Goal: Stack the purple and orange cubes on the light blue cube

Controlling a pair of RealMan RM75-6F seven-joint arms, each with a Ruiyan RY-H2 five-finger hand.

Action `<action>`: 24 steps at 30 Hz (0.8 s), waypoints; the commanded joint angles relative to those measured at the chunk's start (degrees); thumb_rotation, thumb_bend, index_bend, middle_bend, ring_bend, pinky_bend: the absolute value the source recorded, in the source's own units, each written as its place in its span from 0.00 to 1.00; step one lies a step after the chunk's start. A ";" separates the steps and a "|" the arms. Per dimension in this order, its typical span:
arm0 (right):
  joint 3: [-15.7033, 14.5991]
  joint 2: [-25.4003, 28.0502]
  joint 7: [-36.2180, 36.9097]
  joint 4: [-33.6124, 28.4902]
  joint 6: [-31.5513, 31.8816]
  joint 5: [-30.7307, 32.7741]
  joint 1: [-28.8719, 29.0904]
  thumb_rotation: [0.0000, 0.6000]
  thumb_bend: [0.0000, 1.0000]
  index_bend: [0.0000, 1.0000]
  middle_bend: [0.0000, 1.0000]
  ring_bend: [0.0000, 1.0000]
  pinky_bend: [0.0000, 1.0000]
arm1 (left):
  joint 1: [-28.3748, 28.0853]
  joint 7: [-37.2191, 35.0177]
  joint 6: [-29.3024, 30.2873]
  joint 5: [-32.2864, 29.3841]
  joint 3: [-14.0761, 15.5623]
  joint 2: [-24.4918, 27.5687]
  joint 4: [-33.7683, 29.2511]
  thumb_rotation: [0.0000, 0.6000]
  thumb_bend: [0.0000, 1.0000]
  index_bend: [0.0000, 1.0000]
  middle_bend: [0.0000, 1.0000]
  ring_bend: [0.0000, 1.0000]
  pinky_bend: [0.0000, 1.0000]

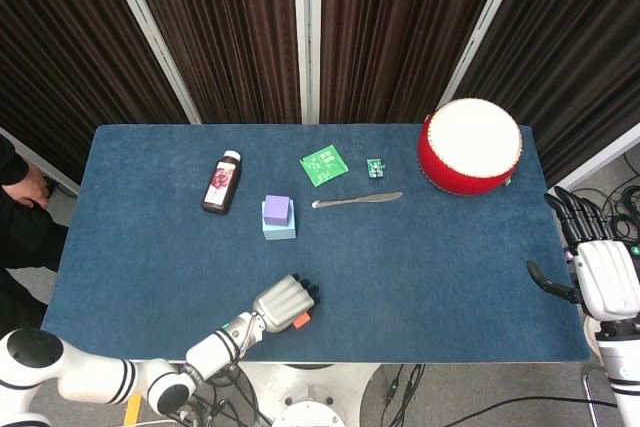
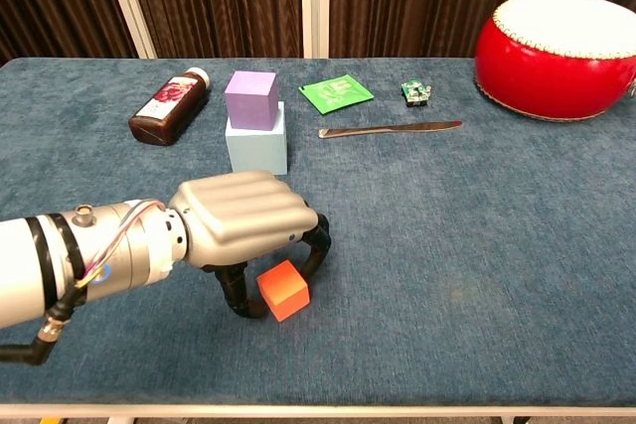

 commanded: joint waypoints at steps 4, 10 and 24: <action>-0.01 -0.02 0.00 0.08 -0.13 0.09 0.04 1.00 0.22 0.00 0.00 0.00 0.00 | 0.12 0.30 0.74 0.04 -0.35 0.84 -1.05 1.00 0.24 0.59 0.42 0.35 0.42; 0.01 -0.02 0.07 0.16 -0.41 0.28 0.15 1.00 0.21 0.00 0.00 0.00 0.00 | 0.88 1.97 2.60 -3.12 -0.82 6.09 -6.77 1.00 0.24 0.60 0.42 0.35 0.43; -0.19 -0.27 -0.89 -0.06 -0.66 -0.07 0.30 1.00 0.21 0.00 0.00 0.00 0.00 | 3.20 4.41 15.05 -17.74 -9.24 33.84 -24.09 1.00 0.24 0.58 0.43 0.35 0.43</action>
